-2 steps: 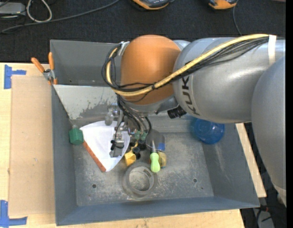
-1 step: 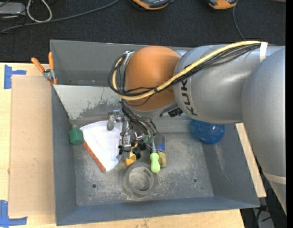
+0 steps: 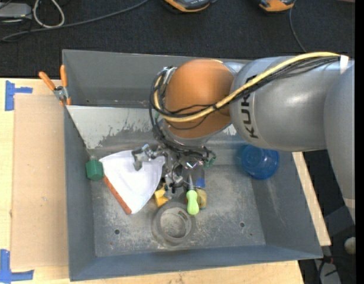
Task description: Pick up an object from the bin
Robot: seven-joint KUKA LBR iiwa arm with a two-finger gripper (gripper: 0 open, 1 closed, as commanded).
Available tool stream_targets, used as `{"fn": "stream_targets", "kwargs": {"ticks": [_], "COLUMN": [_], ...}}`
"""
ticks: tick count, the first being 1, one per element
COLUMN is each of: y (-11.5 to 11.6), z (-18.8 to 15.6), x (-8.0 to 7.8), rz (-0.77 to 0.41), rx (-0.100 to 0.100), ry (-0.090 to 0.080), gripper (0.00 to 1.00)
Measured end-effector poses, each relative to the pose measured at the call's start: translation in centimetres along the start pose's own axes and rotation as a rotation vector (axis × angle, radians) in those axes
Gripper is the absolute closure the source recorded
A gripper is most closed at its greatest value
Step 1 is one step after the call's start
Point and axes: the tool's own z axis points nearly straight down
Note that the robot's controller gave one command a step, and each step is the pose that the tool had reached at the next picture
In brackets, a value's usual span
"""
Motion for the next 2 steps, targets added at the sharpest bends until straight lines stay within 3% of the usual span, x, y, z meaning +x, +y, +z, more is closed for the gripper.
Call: {"fn": "stream_targets", "kwargs": {"ticks": [1,2], "y": [-4.6,-4.8], "z": [2.8,7.1], "x": [1.2,0.6], "rz": [-0.104,-0.59], "rx": [-0.004,-0.002], "ry": [0.008,-0.001], "gripper": [0.0,0.0]}}
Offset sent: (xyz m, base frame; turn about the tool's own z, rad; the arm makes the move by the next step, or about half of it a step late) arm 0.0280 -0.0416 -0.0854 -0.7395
